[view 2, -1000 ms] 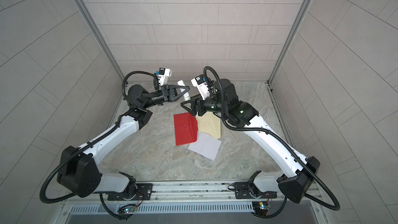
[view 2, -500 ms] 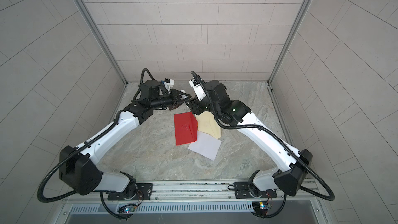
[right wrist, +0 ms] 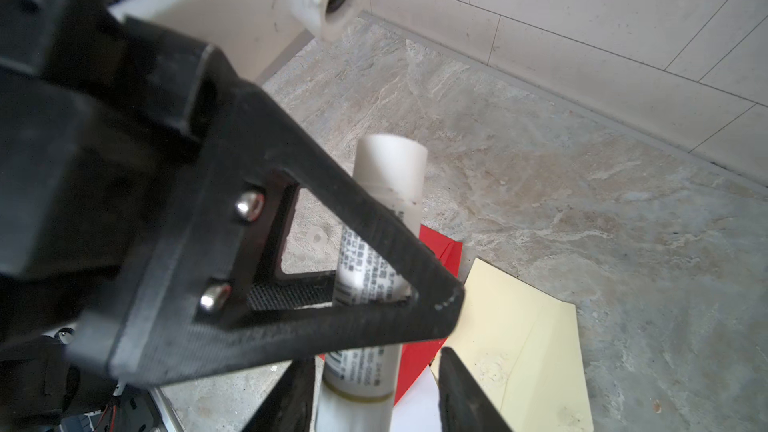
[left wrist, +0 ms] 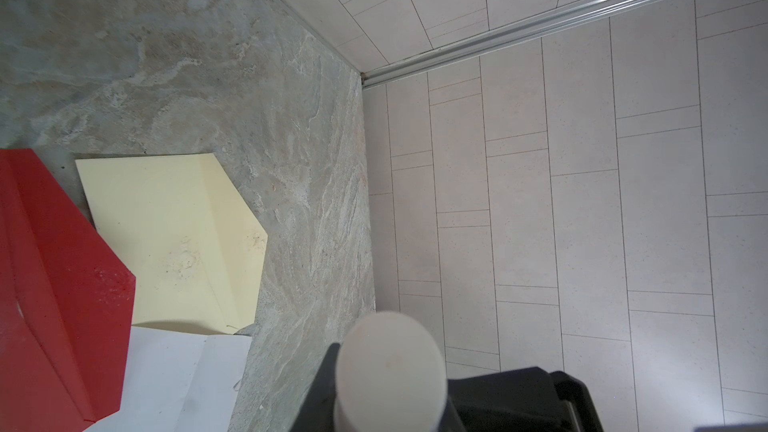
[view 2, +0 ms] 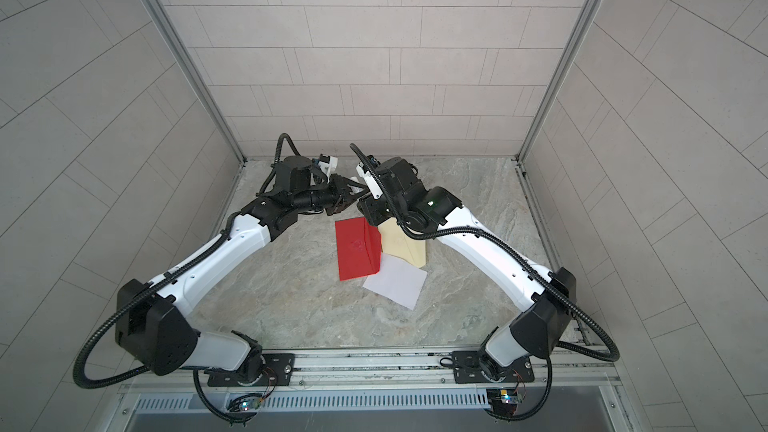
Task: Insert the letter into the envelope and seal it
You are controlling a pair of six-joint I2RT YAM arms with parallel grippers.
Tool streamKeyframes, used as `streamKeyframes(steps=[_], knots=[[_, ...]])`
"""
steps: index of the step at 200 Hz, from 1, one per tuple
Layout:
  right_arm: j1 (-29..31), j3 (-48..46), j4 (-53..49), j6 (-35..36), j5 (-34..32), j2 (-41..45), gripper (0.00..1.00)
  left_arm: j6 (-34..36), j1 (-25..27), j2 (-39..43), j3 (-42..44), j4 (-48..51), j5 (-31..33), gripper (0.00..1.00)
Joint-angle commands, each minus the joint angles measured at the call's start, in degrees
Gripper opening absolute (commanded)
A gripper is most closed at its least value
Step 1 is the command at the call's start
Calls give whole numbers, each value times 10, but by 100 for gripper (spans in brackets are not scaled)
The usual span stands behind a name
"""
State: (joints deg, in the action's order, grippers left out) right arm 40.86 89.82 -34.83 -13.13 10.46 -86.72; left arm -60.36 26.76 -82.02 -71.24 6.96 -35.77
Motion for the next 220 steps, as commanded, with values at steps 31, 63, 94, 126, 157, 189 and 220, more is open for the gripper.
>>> streamKeyframes(steps=[31, 63, 94, 126, 157, 189, 220], knots=[[2, 15, -23, -4, 6, -14, 46, 12, 3, 6, -26, -10, 2, 0], [-3, 24, -44, -18, -6, -15, 31, 15, 3, 8, -28, -9, -3, 0], [-26, 19, -30, -29, 69, 0, 7, 15, 3, 9, -24, -8, -7, 0], [-99, -57, 92, -106, 315, 45, 2, 20, 0, 10, -12, -35, -46, 0], [-142, -114, 167, -144, 379, 99, 18, 19, -2, 13, -2, -53, -73, 0], [-143, -97, 64, -88, 304, 120, 58, 23, -2, 14, -8, -50, -72, 0], [-131, -114, 105, -117, 309, 120, 65, 20, 0, 10, -11, -56, -74, 0]])
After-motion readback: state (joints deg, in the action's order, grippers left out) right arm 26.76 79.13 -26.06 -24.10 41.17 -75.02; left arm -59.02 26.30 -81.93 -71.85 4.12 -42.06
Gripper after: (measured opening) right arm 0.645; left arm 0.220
